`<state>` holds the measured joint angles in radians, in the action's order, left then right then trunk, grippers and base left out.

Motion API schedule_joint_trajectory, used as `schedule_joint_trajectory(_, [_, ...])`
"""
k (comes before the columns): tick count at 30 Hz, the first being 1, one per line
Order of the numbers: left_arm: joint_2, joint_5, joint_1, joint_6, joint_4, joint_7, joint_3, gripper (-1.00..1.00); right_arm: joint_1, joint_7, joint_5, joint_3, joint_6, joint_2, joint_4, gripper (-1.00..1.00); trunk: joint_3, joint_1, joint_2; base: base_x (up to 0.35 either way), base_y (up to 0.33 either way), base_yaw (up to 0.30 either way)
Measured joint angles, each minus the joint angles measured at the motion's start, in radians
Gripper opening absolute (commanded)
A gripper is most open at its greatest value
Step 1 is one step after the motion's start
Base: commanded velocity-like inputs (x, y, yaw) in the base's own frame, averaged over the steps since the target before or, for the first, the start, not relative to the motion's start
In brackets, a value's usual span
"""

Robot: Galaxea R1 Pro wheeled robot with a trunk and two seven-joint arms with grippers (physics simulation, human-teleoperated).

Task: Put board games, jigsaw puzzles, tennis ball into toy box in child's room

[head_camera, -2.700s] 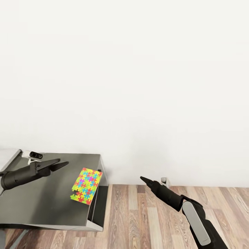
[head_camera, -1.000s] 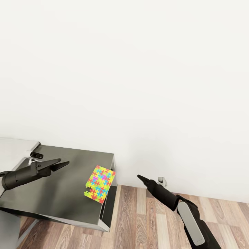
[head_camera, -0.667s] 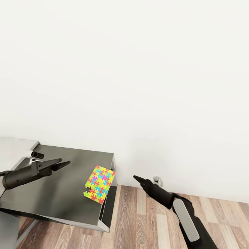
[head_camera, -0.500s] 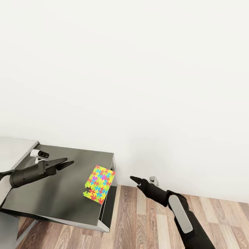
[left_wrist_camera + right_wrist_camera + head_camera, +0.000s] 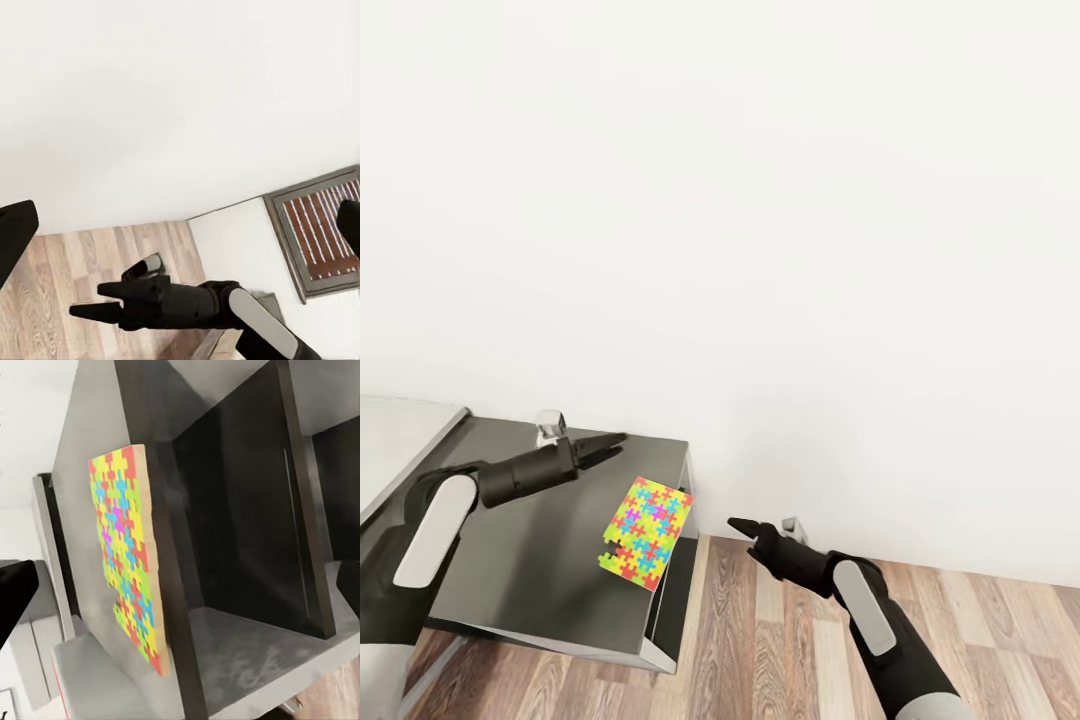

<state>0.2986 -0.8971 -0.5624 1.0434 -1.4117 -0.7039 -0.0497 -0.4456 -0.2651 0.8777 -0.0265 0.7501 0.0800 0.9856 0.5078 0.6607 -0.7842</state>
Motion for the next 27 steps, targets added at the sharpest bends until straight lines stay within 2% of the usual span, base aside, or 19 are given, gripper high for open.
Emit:
schedule_joint_trajectory(4, [-0.009, -0.003, -0.017, 0.0, 0.001, 0.008, 0.029, 1.0, -0.001, 0.0, -0.004, -0.001, 0.0, 0.004, -0.002, 1.0, 0.0, 0.0, 0.0, 0.0, 0.0, 0.0])
schedule_joint_trajectory(8, [-0.01, -0.006, -0.007, 0.0, 0.003, 0.006, 0.025, 1.0, -0.002, 0.0, -0.005, -0.001, -0.001, 0.005, -0.003, 1.0, 0.0, 0.0, 0.0, 0.0, 0.0, 0.0])
schedule_joint_trajectory(12, [-0.007, -0.022, 0.015, 0.0, 0.0, -0.002, -0.009, 1.0, -0.002, 0.001, -0.006, -0.001, 0.0, 0.005, -0.002, 1.0, 0.0, 0.0, 0.0, 0.0, 0.0, 0.0])
schedule_joint_trajectory(15, [-0.001, -0.053, 0.021, 0.0, -0.002, -0.004, -0.033, 1.0, -0.002, 0.003, -0.006, -0.001, 0.001, 0.002, 0.0, 1.0, 0.0, 0.0, 0.0, 0.0, 0.0, 0.0])
schedule_joint_trajectory(17, [0.022, -0.082, 0.023, 0.0, -0.003, -0.004, -0.042, 1.0, -0.002, 0.005, -0.007, -0.001, 0.002, 0.001, 0.003, 1.0, 0.0, 0.0, 0.0, 0.0, 0.0, 0.0])
schedule_joint_trajectory(22, [0.075, -0.116, 0.024, 0.0, -0.007, -0.006, -0.033, 1.0, -0.002, 0.0, -0.006, -0.001, 0.003, 0.0, 0.006, 1.0, 0.0, 0.0, 0.0, 0.0, 0.0, 0.0])
schedule_joint_trajectory(25, [0.113, -0.195, 0.025, 0.0, -0.016, -0.007, 0.01, 1.0, -0.002, -0.004, -0.005, -0.002, 0.004, -0.001, 0.008, 1.0, 0.0, 0.0, 0.0, 0.0, 0.0, 0.0])
schedule_joint_trajectory(26, [0.132, -0.241, 0.025, 0.0, -0.017, -0.007, 0.034, 1.0, -0.002, -0.008, -0.005, -0.002, 0.005, -0.001, 0.009, 1.0, 0.0, 0.0, 0.0, 0.0, 0.0, 0.0])
schedule_joint_trajectory(27, [0.141, -0.263, 0.025, 0.001, -0.017, -0.006, 0.048, 1.0, -0.002, -0.011, -0.005, -0.002, 0.004, 0.0, 0.009, 1.0, 0.0, 0.0, 0.0, 0.0, 0.0, 0.0])
